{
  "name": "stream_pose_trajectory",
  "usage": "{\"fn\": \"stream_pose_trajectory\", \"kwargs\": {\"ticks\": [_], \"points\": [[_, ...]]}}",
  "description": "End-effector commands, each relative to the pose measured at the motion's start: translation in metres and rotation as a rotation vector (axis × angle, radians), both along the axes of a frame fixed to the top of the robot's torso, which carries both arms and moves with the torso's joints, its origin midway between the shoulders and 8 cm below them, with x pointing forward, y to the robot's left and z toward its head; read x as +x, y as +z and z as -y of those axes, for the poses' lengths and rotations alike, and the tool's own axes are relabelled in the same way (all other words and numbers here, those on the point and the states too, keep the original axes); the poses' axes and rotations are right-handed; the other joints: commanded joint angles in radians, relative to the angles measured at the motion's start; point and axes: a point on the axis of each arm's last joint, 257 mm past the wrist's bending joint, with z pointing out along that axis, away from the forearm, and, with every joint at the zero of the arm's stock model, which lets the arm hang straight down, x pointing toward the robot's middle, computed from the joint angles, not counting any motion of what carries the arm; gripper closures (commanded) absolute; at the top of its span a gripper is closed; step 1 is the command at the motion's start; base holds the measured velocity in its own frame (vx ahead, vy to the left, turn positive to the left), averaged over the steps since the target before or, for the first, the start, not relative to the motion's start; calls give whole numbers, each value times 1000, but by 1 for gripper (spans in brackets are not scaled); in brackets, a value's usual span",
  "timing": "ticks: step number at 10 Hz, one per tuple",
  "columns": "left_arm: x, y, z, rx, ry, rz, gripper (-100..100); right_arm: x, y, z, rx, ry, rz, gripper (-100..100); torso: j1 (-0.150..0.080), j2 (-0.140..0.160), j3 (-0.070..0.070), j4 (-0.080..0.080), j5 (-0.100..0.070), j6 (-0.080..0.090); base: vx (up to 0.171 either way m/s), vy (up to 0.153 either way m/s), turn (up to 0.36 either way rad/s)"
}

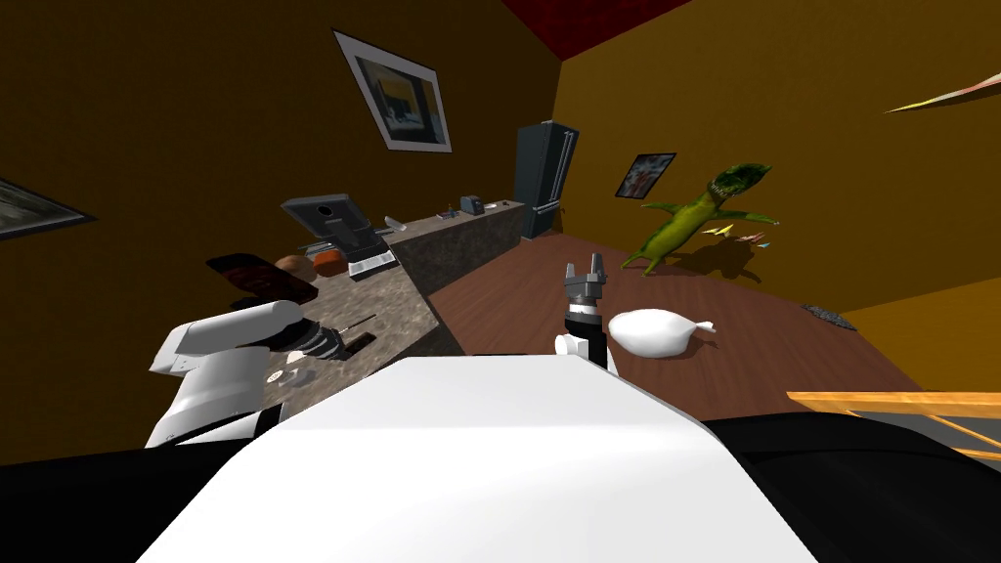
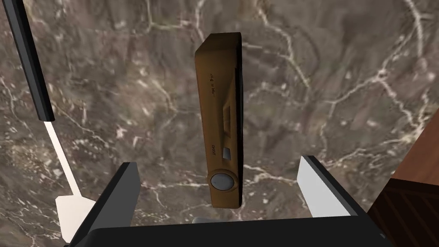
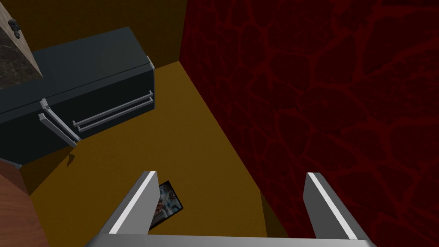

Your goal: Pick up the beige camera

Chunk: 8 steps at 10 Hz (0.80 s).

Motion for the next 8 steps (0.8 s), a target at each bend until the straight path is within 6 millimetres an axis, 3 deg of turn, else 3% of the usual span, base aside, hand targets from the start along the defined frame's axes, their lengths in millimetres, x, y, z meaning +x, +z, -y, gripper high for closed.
{"fn": "stream_pose_trajectory", "kwargs": {"ticks": [1,5,6,7,8], "points": [[-14,-4,6,-47,31,-41,-100,0,0,0,0,0,0,0,0,0,0,0,0,0,104,14,-32],[-22,-4,11,-75,48,-69,-100,0,0,0,0,0,0,0,-1,3,2,1,0,0,50,1,-10],[-23,-5,12,-78,50,-72,0,0,0,0,0,0,0,0,-1,5,3,1,0,0,0,0,0],[-23,-17,12,-78,50,-72,-100,0,0,0,0,0,0,0,-1,6,4,1,0,0,3,6,-5],[-23,-19,12,-78,50,-72,-100,0,0,0,0,0,0,0,-1,7,4,1,0,0,0,9,-2]]}}
